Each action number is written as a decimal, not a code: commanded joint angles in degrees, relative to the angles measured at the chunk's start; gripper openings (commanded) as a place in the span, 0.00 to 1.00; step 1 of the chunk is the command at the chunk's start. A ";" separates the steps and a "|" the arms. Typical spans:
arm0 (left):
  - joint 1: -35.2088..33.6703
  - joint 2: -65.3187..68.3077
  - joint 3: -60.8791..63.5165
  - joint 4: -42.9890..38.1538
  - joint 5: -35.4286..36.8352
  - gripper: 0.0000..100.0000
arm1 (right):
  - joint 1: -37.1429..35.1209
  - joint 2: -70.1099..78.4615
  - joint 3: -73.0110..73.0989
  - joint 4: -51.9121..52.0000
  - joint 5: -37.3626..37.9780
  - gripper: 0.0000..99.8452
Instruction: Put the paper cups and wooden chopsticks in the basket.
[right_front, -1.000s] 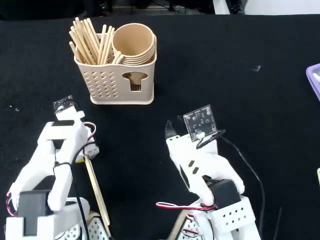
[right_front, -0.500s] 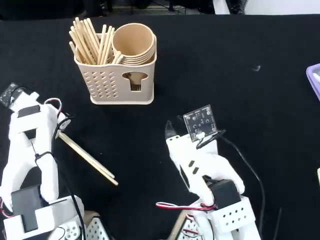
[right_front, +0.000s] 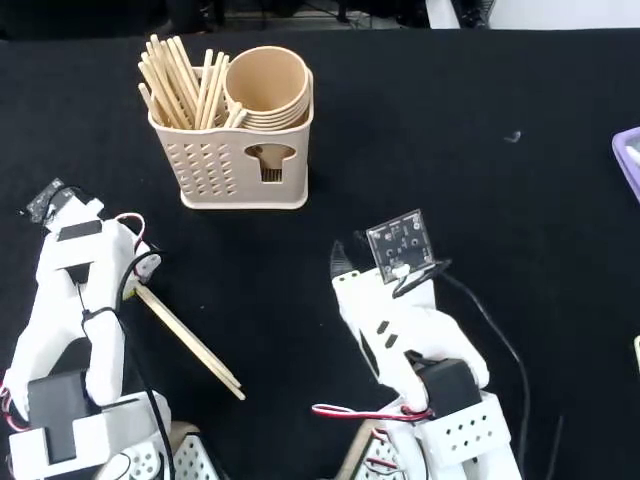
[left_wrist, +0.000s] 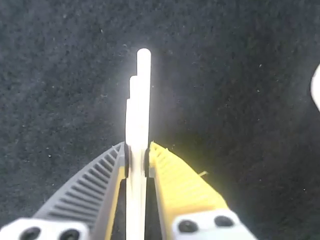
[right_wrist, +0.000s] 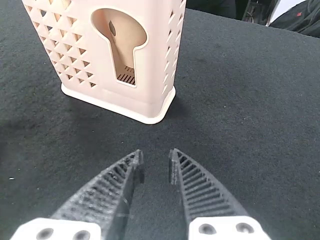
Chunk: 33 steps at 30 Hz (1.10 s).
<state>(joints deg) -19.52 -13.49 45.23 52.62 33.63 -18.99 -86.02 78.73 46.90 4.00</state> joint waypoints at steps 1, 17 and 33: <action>1.98 -0.53 -4.26 -0.79 -0.62 0.03 | 0.97 -1.10 -0.48 -1.05 -0.18 0.10; 5.23 -0.62 6.46 -0.09 -2.46 0.16 | 0.97 -1.10 -0.48 -1.05 -0.18 0.10; 9.27 -0.53 7.16 -0.44 -2.37 0.04 | 0.97 -1.10 -0.48 -1.05 -0.18 0.10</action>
<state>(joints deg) -10.90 -13.85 51.65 51.91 31.78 -18.99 -86.02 78.73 46.90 4.00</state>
